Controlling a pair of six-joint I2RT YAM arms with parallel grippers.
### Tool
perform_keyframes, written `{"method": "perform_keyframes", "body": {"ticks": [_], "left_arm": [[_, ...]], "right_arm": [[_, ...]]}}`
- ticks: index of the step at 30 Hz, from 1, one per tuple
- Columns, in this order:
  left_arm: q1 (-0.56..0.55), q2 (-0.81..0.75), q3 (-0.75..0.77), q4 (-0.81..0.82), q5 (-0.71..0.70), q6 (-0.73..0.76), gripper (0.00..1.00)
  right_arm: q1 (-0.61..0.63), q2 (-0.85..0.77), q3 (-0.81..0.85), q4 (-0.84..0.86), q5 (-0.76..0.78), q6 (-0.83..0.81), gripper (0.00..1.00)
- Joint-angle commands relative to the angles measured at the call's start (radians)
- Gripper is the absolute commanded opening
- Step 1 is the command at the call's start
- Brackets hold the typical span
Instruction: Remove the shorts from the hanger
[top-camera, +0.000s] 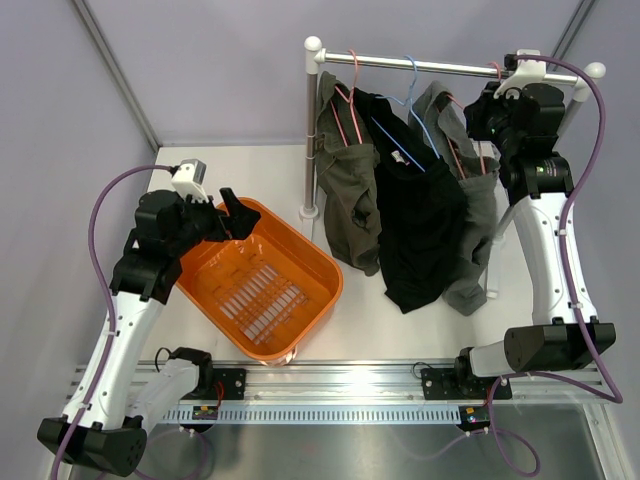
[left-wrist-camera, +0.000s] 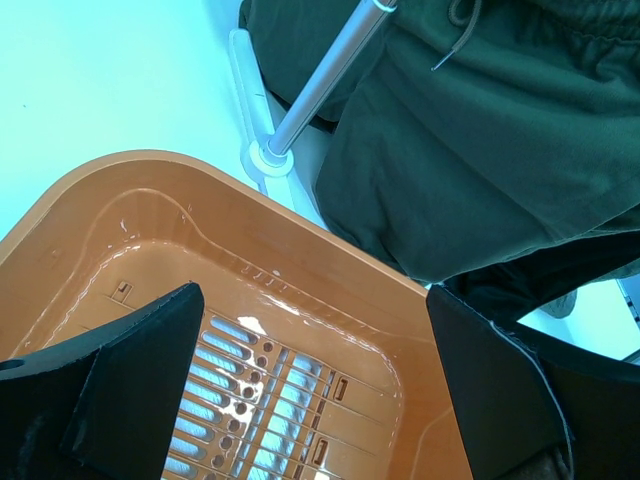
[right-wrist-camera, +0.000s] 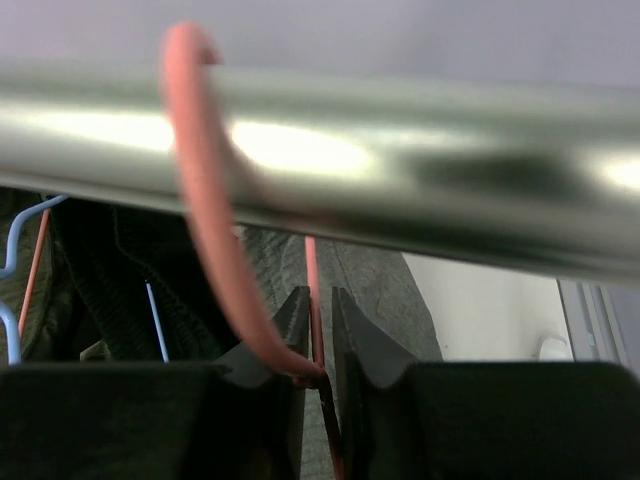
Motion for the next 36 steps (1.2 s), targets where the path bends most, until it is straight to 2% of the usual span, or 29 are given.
{"method": "perform_keyframes", "body": {"ticks": [1, 4, 5, 14, 23, 26, 31, 36], "left_arm": [[-0.005, -0.015, -0.008, 0.058, 0.027, 0.01, 0.99], [-0.005, -0.018, -0.008, 0.056, 0.025, 0.009, 0.99], [-0.004, -0.018, -0.008, 0.056, 0.025, 0.009, 0.99], [-0.004, -0.015, 0.0, 0.053, 0.024, 0.011, 0.99], [-0.004, -0.01, 0.001, 0.058, 0.028, 0.009, 0.99], [-0.005, -0.007, 0.003, 0.059, 0.033, 0.008, 0.99], [-0.005, 0.008, 0.006, 0.067, 0.056, 0.002, 0.99], [-0.007, 0.019, 0.007, 0.091, 0.129, -0.013, 0.99]], "right_arm": [[0.0, -0.036, 0.01, 0.037, 0.0, -0.001, 0.12], [0.0, -0.047, 0.015, 0.045, 0.011, 0.001, 0.01], [0.002, -0.051, 0.02, 0.048, 0.012, 0.001, 0.0], [0.0, -0.06, 0.127, 0.013, 0.04, -0.005, 0.0], [0.0, -0.11, 0.148, -0.004, 0.075, -0.019, 0.0], [0.0, -0.142, 0.141, -0.048, 0.098, -0.01, 0.0], [0.002, -0.212, 0.161, -0.223, 0.198, 0.019, 0.0], [0.0, -0.327, 0.133, -0.343, 0.232, 0.059, 0.0]]}}
